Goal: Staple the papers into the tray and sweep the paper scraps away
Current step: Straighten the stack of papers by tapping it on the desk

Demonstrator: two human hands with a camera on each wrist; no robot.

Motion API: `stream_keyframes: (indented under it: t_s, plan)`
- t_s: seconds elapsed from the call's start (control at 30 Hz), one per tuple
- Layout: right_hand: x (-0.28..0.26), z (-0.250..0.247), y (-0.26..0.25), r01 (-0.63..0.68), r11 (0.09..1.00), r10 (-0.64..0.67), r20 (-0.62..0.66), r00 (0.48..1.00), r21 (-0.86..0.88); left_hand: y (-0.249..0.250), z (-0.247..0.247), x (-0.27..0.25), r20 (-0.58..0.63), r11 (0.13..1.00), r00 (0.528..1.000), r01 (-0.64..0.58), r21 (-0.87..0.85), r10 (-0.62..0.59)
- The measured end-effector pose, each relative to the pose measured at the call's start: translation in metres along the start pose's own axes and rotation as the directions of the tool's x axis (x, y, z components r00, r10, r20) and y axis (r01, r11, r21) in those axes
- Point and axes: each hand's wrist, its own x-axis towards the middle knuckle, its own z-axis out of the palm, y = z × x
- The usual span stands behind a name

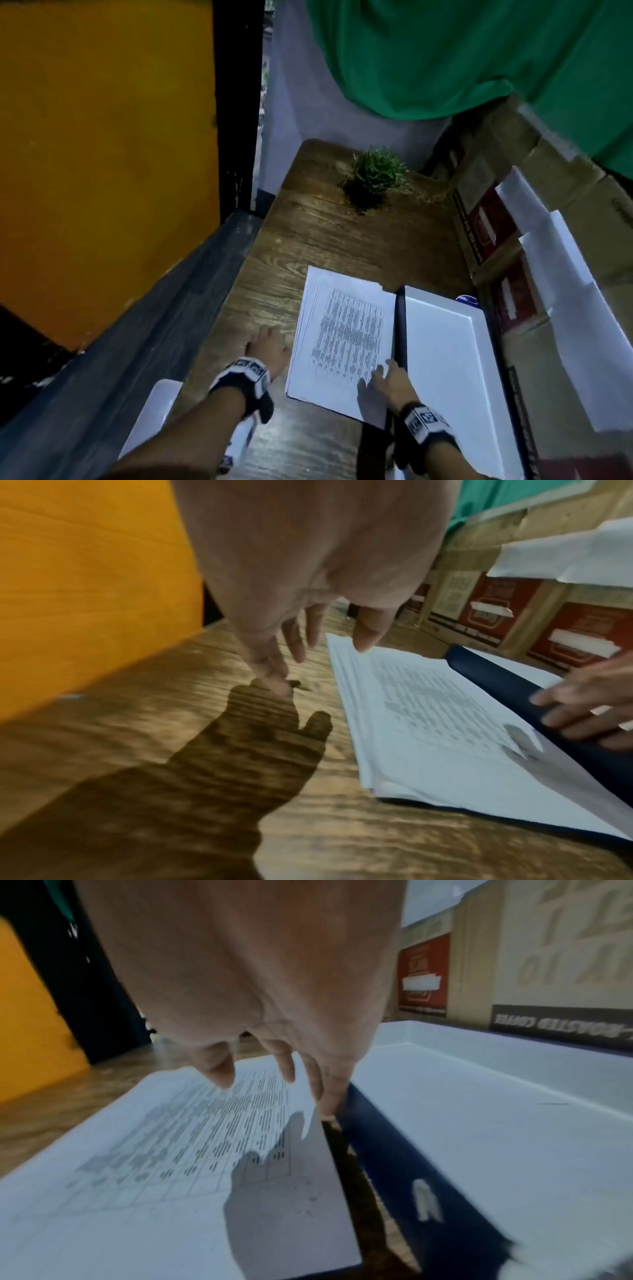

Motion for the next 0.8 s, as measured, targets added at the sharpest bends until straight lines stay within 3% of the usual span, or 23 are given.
stream_keyframes:
  t_s: [0.1,0.23,0.3,0.47,0.53,0.63,0.73,0.8]
  plan:
    - [0.027,0.017,-0.010,-0.117,0.991,0.113,-0.064,0.992,-0.058,0.027,0.033,0.015,0.080,0.987,0.990,0.110,0.118,-0.120]
    - [0.038,0.047,-0.027,-0.201,0.979,0.196,-0.115,0.974,-0.036,0.052,0.065,0.009,-0.042,0.965,0.973,0.230,0.129,-0.226]
    - [0.040,0.054,-0.030,-0.238,0.971,0.236,-0.141,0.961,0.006,0.062,0.070,0.009,-0.062,0.954,0.955,0.293,0.064,-0.289]
    - [0.053,0.053,-0.015,-0.287,0.928,0.334,-0.187,0.924,0.238,0.054,0.041,0.028,0.129,0.888,0.919,0.394,-0.238,-0.373]
    - [0.063,0.053,-0.005,-0.273,0.927,0.308,-0.108,0.945,0.256,0.045,0.027,0.032,0.232,0.886,0.925,0.362,-0.290,-0.302]
    - [0.078,0.054,0.010,-0.200,0.958,0.194,0.048,0.980,0.208,0.036,0.012,0.027,0.372,0.876,0.927,0.213,-0.433,-0.041]
    - [0.071,0.044,0.009,-0.194,0.912,0.148,0.151,0.977,0.360,0.026,-0.002,0.013,0.325,0.837,0.936,0.067,-0.544,0.136]
    - [0.056,0.029,0.002,-0.198,0.804,0.121,0.171,0.978,0.561,0.017,-0.015,0.001,0.292,0.782,0.936,0.030,-0.623,0.197]
